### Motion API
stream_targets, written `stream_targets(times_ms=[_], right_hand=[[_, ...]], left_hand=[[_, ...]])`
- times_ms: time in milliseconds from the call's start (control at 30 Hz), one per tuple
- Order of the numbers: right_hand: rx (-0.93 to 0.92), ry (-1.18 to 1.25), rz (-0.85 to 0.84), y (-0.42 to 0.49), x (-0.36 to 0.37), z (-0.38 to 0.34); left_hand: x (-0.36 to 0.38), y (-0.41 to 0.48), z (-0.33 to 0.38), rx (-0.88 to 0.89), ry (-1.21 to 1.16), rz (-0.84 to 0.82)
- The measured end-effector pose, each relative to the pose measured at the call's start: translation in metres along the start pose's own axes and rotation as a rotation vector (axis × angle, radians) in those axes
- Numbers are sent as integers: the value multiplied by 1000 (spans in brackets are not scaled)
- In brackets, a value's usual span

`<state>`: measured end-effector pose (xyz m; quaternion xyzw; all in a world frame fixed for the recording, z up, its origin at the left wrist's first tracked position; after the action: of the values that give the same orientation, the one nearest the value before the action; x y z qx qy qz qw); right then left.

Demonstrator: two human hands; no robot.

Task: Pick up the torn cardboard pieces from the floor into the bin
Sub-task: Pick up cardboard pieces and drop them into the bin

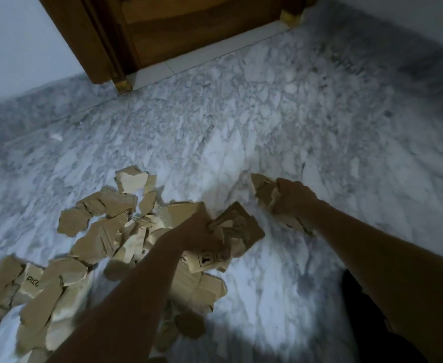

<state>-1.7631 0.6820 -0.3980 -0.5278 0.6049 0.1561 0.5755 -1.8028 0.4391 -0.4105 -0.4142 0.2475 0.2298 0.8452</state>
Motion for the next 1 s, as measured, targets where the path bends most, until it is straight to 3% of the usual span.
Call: stream_targets(times_ms=[133, 267, 467, 567, 633, 767, 900, 1000], right_hand=[[131, 61, 34, -33, 28, 52], [262, 87, 137, -52, 45, 77], [295, 105, 88, -55, 47, 79], [305, 179, 20, -55, 51, 87], [283, 331, -31, -56, 51, 88], [273, 1004, 59, -72, 24, 85], [347, 1306, 160, -102, -18, 92], [366, 1442, 329, -145, -54, 112]], left_hand=[[38, 21, 11, 6, 282, 14], [42, 24, 10, -51, 108, 62], [48, 18, -5, -66, -15, 85], [37, 12, 1, 30, -91, 126], [25, 8, 4, 47, -168, 164], [0, 10, 29, 112, -335, 189], [-9, 8, 100, 247, -481, 89], [5, -6, 186, 420, -508, -57]])
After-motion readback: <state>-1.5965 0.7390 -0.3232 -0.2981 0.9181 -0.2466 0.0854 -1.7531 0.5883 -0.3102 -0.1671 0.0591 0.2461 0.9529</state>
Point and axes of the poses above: each hand's wrist, its own y-axis towards the middle knuckle, its own x-axis out of the palm, z = x × y, the point moved 9 cm from there along y, towards the middle knuckle, and after that the axes turned 4 degrees about z, right-handed, at the moved point
